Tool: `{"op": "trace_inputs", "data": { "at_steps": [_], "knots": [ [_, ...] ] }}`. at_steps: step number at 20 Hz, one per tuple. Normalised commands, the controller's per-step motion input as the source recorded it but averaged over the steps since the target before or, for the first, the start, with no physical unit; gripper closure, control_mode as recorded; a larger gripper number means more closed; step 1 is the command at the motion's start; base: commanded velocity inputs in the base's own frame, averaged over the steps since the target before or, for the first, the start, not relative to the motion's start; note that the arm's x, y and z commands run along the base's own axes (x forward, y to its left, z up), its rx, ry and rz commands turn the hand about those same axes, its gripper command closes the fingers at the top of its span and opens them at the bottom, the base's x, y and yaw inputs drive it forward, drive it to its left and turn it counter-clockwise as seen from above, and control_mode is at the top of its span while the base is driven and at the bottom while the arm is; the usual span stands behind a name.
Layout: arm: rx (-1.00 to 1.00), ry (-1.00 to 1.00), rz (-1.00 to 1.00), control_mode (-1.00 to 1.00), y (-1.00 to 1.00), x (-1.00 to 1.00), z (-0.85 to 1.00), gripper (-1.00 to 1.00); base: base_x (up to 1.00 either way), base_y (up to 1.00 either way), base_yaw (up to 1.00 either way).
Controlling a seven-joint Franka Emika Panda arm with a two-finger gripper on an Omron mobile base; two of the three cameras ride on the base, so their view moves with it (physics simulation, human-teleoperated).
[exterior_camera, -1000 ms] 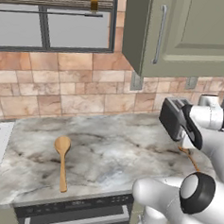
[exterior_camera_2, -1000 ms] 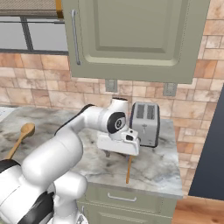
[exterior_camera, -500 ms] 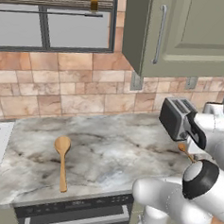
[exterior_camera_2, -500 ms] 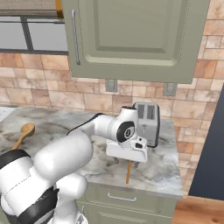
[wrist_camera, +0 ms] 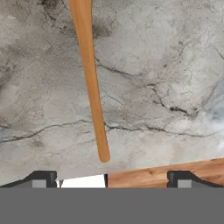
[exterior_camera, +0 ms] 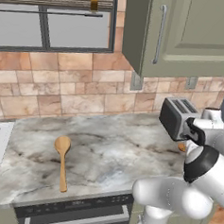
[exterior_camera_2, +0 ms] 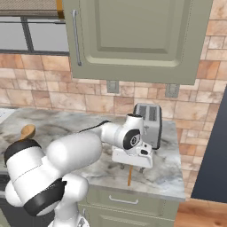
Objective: Organize the utensils by type. Pick up the wooden spoons from the counter and place them in the open cabinet. Then pick up the metallic utensils from the counter and place them in the open drawer.
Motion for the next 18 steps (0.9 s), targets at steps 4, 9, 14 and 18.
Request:
{"op": "trace_inputs", "data": {
  "at_steps": [4,9,14,18],
  "knots": [
    [0.00,0.00,0.00,-1.00,0.00,0.40,-0.17,-1.00,0.00,0.00,0.00],
    [0.00,0.00,0.00,-1.00,-0.05,0.17,-0.11,-1.00,0.00,0.00,0.00],
    [0.00,0.00,0.00,-1.00,-0.02,0.16,-0.28,-1.00,0.00,0.00,0.00],
    [0.00,-0.04,0.00,-1.00,0.00,0.03,-0.38,-1.00,0.00,0.00,0.00]
  ]
}}
